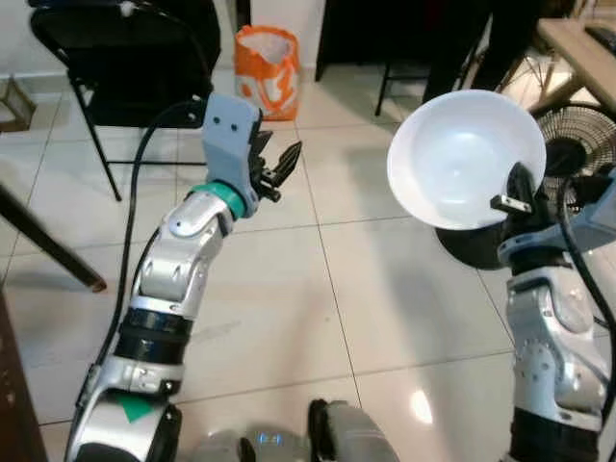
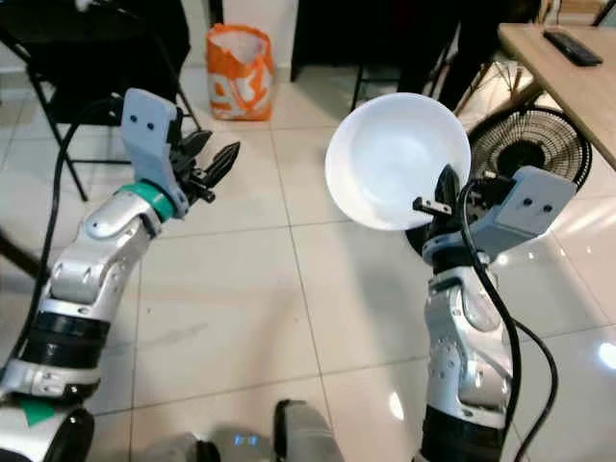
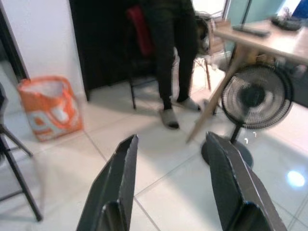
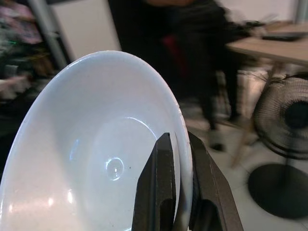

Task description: Setting the table

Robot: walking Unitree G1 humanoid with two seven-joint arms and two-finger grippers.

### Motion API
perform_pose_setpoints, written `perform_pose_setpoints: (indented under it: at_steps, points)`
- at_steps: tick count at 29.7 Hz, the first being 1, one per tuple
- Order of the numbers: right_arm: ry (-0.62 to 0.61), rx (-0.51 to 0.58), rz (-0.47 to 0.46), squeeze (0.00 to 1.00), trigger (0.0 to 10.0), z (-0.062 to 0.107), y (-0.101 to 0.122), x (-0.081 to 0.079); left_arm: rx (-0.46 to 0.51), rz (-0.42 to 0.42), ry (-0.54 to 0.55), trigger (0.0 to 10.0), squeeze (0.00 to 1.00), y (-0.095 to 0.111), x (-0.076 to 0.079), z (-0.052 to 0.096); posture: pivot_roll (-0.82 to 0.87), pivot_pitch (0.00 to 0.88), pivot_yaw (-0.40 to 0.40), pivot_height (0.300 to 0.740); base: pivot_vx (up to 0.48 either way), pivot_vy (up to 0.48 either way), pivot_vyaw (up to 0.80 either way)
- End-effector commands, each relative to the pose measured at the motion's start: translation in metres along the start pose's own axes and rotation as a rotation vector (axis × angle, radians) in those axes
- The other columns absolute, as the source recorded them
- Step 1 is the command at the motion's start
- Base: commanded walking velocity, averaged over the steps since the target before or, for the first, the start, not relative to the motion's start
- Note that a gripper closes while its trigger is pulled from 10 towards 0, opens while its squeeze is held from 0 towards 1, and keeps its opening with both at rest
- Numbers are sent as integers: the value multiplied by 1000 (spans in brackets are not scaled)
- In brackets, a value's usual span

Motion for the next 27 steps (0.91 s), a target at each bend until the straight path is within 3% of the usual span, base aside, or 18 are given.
perform_pose_setpoints:
  at_steps: [1, 27]
  points:
    - [-7, 19, -3, 0, 10000, 0, 5, 1, -5, -11, -8, 10000, 0, -3, 2, 1, 61, 82, 8, 740, 0, 0, -800]
    - [-4, 16, 10, 0, 10000, -1, 4, 2, -14, -25, 22, 10000, 0, -7, -3, -1, 57, 84, 7, 740, 0, 0, -800]
Point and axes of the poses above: a point about 5 cm out from each wrist's last joint towards the gripper, its own z axis pointing back from the gripper into the wrist, its own y axis along the axis of the wrist's last joint, x = y × z, the point moved 3 cm from there along -z, pointing out of the wrist towards the gripper, and after that the axes turned 2 degrees about z, right-handed, at the moved point
